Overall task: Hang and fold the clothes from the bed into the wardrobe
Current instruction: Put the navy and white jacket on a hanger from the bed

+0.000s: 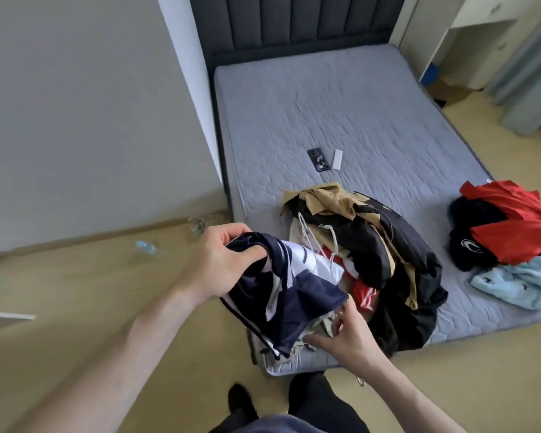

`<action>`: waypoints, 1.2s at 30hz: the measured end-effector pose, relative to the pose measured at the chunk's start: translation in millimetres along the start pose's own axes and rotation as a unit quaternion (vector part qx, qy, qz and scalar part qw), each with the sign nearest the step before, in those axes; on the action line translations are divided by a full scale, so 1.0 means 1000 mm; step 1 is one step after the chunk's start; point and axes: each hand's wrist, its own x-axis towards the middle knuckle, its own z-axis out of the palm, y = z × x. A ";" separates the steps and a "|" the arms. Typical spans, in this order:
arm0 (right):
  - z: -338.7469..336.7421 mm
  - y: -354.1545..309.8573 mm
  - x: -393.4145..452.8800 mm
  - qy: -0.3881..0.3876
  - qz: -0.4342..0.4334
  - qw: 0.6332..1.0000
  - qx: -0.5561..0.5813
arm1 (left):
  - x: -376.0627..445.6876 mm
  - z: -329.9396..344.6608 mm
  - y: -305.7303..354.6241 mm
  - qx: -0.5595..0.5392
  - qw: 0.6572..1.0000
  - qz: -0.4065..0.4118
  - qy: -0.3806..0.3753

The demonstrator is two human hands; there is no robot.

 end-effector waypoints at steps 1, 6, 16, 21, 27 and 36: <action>0.012 -0.016 -0.004 0.010 -0.015 1.000 0.006 | -0.011 -0.011 0.002 -0.008 1.000 0.009 0.004; 0.053 -0.078 0.000 0.049 -0.045 0.993 0.101 | -0.060 -0.068 0.007 -0.040 0.999 0.032 -0.007; 0.068 -0.166 0.000 -0.048 -0.093 0.982 0.156 | -0.126 -0.164 -0.031 -0.156 0.984 0.001 0.088; 0.106 -0.175 -0.012 -0.168 -0.069 0.969 0.169 | -0.144 -0.183 -0.021 -0.126 0.985 0.031 0.111; 0.123 -0.207 0.005 -0.191 -0.156 0.962 0.114 | -0.158 -0.207 0.000 -0.104 0.983 0.059 0.139; 0.135 -0.215 0.005 -0.267 -0.238 0.933 -0.032 | -0.169 -0.254 0.005 -0.107 0.967 0.083 0.215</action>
